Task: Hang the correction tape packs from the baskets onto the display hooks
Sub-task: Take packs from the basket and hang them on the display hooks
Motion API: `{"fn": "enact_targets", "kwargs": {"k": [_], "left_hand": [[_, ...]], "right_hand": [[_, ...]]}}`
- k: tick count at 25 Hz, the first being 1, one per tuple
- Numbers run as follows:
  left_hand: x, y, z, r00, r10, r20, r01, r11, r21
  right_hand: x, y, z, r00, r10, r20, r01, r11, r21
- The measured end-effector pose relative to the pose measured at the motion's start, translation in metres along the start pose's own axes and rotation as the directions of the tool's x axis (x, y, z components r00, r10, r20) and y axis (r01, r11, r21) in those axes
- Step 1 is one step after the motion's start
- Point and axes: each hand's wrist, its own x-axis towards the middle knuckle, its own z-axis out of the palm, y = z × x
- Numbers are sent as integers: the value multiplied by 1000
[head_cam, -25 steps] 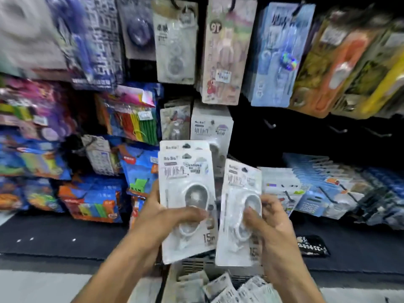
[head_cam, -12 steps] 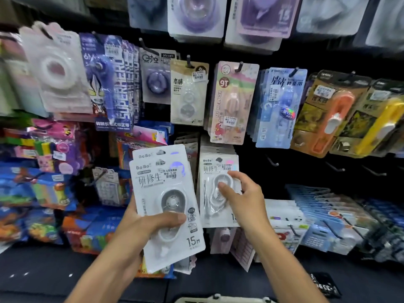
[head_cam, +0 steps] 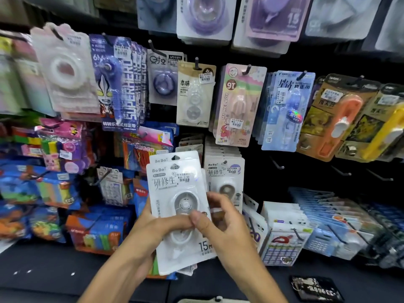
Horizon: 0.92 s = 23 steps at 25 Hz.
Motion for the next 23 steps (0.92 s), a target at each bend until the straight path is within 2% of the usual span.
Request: {"fn": "enact_targets", "kwargs": {"k": [2, 3, 4, 5, 6, 7, 8, 10, 12, 13, 14, 15, 16, 17, 20, 23], "left_hand": [[-1, 0, -2, 1000, -9, -6, 9, 1000, -13], [-2, 1, -3, 1000, -9, -18, 9, 1000, -29], [-3, 3, -6, 999, -5, -32, 4, 999, -43], [-3, 4, -8, 999, 2, -49, -4, 999, -54], [-4, 5, -12, 998, 8, -63, -11, 998, -60], [-4, 6, -14, 997, 11, -71, -15, 998, -57], [-4, 6, -16, 997, 11, -73, -15, 999, -51], [-4, 5, -14, 998, 4, -66, -6, 999, -41], [-4, 1, -11, 998, 1, -63, -3, 999, -36], [-3, -1, -8, 999, 3, -54, -5, 999, -33], [-1, -2, -4, 999, 7, -36, -8, 999, -31], [1, -5, 2, 1000, 10, -18, -10, 1000, -24], [4, -7, 9, 1000, 10, -7, -10, 1000, -15], [6, -9, 16, 1000, 5, -4, -5, 1000, -10], [13, -18, 40, 999, -20, 27, 21, 999, -46], [20, -23, 58, 999, -22, 49, 26, 996, -82]], "right_hand": [[5, 1, -3, 1000, 13, -7, -13, 997, 75], [9, 2, -8, 994, -38, -103, 39, 999, 9], [17, 3, -17, 968, -145, -204, 107, 977, -186], [27, 9, -25, 939, -272, -211, 136, 856, -498], [35, 16, -31, 935, -341, -100, 146, 626, -766], [42, 24, -35, 961, -277, 24, 146, 429, -891], [47, 31, -36, 979, -183, 86, 146, 348, -926], [52, 39, -35, 990, -101, 95, 127, 371, -920], [46, 34, -33, 984, -157, 87, 147, 429, -891], [40, 28, -32, 978, -203, 49, 148, 509, -848], [31, 19, -33, 977, -213, -26, 127, 672, -730], [19, 10, -33, 979, -177, -99, 102, 851, -515], [5, 2, -35, 985, -115, -129, 78, 961, -267], [-8, -4, -35, 994, -51, -97, 40, 993, -109], [-34, -11, -39, 996, 88, 17, -87, 995, -54], [-31, -9, -63, 991, 134, 22, -135, 951, 278]]}}
